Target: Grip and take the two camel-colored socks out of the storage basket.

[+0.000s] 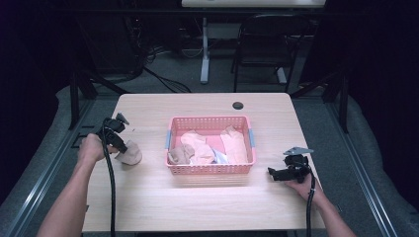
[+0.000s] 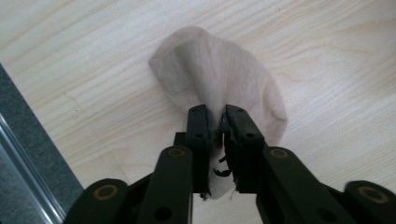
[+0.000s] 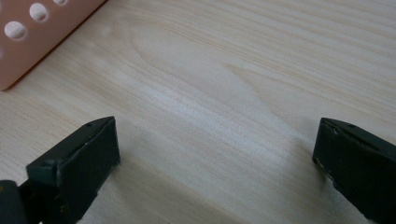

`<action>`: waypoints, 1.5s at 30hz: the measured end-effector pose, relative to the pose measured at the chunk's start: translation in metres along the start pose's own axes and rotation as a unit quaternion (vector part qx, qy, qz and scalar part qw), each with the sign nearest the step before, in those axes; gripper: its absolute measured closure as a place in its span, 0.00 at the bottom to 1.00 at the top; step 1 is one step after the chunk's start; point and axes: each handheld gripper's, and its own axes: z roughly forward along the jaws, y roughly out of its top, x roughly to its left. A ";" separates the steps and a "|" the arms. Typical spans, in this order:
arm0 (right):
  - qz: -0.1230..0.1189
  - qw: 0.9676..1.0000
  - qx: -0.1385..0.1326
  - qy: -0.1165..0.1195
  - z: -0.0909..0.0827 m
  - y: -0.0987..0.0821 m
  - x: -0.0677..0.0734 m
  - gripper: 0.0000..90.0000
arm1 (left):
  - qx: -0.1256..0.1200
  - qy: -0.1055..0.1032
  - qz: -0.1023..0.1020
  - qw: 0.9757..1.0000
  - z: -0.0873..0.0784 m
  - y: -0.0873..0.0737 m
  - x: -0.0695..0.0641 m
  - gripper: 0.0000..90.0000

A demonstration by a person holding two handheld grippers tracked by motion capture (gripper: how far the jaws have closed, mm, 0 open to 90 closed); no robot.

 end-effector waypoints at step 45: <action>0.000 1.000 -0.002 0.000 0.000 0.000 0.000 0.00 | -0.084 -0.014 0.056 0.995 -0.097 0.009 -0.078 0.07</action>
